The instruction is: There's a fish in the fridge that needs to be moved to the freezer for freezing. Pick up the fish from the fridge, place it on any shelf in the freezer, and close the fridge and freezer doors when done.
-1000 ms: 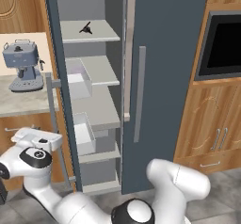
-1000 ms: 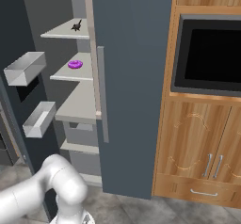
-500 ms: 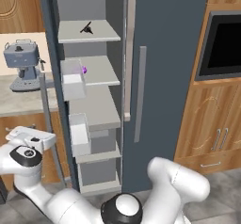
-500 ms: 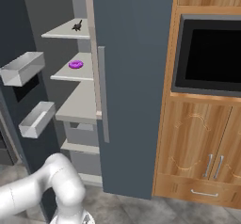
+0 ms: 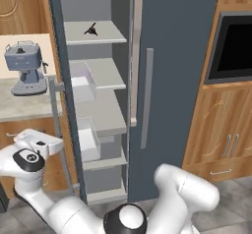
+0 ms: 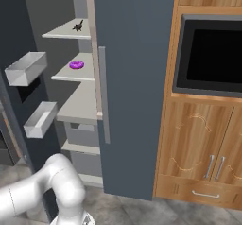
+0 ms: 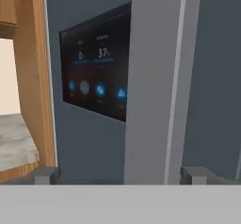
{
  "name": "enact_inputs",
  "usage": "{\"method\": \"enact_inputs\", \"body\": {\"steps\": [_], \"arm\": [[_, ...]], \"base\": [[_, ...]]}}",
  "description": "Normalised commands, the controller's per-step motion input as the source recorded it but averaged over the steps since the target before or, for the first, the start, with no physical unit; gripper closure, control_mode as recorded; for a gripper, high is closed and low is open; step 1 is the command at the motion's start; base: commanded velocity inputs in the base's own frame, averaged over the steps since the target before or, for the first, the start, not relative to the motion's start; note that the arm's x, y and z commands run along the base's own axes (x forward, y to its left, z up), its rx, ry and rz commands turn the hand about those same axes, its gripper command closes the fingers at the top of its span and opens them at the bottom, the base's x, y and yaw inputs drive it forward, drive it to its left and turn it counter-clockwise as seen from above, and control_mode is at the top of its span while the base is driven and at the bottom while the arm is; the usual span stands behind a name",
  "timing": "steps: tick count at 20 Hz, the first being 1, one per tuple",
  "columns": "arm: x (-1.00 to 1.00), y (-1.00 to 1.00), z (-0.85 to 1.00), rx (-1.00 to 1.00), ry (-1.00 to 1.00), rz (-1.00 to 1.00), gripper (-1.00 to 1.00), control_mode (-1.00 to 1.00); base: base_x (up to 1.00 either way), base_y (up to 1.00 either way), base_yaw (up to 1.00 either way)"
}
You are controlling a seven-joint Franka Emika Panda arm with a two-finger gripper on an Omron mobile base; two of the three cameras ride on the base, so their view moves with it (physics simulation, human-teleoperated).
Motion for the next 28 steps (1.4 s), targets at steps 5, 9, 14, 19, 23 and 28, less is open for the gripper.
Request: {"method": "enact_inputs", "body": {"steps": [5, 9, 14, 19, 23, 28], "arm": [[0.26, -1.00, -0.26, 0.08, 0.00, 0.00, -1.00, -1.00], [0.14, -1.00, -0.21, 0.10, 0.00, 0.00, -1.00, -1.00], [0.25, -1.00, -0.16, 0.10, 0.00, 0.00, -1.00, -1.00], [0.46, -1.00, -0.17, 0.06, 0.00, 0.00, -1.00, -1.00], [0.51, -1.00, -0.06, 0.07, 0.00, 0.00, -1.00, -1.00], [0.51, -0.74, 0.00, 0.11, -0.01, 0.00, -1.00, -1.00]], "base": [[0.00, 0.00, 0.00], [0.00, 0.00, 0.00], [0.00, 0.00, 0.00], [0.00, 0.00, 0.00], [0.00, 0.00, 0.00], [0.00, 0.00, 0.00]]}}
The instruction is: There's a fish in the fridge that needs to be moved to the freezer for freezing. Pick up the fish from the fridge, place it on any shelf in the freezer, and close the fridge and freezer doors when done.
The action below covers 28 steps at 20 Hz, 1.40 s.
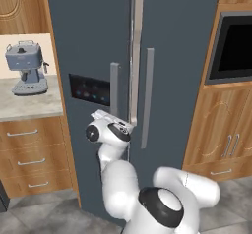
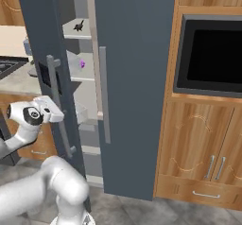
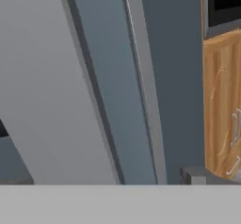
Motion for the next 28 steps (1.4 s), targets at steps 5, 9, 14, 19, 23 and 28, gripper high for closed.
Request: {"method": "enact_inputs", "body": {"steps": [5, 9, 14, 19, 23, 28], "arm": [[0.65, -0.46, 0.00, 0.10, 0.00, 0.00, -1.00, -1.00], [0.72, -0.26, 0.00, 0.05, 0.00, 0.00, -1.00, -1.00], [0.69, -0.32, 0.00, 0.07, 0.00, 0.01, -1.00, -1.00], [0.80, -0.37, 0.00, 0.08, 0.00, 0.04, -1.00, -1.00], [0.71, -0.44, 0.00, 0.09, 0.00, 0.06, -1.00, -1.00], [0.64, -0.51, 0.00, 0.11, 0.00, 0.09, -1.00, -1.00]], "base": [[0.00, 0.00, 0.00], [0.00, 0.00, 0.00], [0.00, 0.00, 0.00], [0.00, 0.00, 0.00], [0.00, 0.00, 0.00], [0.00, 0.00, 0.00]]}}
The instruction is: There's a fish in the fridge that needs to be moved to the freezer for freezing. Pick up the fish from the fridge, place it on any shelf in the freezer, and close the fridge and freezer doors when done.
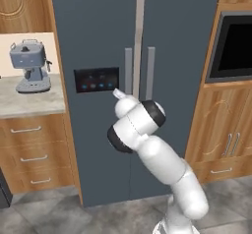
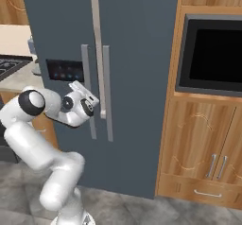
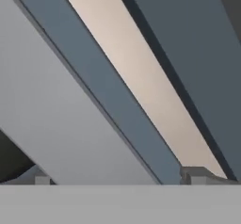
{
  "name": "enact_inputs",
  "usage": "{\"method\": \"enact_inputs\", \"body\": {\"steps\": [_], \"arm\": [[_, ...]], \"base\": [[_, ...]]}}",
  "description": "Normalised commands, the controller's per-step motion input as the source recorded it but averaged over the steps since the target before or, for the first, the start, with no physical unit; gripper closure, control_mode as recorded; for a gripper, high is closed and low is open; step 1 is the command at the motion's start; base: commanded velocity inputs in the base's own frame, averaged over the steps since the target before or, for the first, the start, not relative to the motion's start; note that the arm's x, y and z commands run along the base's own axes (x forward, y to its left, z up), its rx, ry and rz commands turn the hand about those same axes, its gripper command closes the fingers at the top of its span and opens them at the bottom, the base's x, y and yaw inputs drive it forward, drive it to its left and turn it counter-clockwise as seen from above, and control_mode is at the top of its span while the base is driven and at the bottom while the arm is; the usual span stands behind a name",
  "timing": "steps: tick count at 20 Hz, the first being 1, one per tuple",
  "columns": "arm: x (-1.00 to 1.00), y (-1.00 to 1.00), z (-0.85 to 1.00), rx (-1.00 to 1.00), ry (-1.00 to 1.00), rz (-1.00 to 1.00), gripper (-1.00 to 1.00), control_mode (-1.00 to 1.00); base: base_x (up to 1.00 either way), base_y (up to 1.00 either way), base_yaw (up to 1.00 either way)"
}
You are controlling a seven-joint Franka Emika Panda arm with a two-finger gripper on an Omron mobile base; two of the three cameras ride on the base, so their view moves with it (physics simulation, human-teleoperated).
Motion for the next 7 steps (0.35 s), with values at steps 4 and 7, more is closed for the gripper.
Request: {"method": "enact_inputs", "body": {"steps": [4, 7], "arm": [[0.62, -0.71, 0.00, 0.16, -0.01, 0.19, -1.00, -1.00], [0.59, -0.74, 0.00, 0.17, 0.00, 0.26, -1.00, -1.00]], "base": [[0.00, 0.00, 0.00], [0.00, 0.00, 0.00]]}}
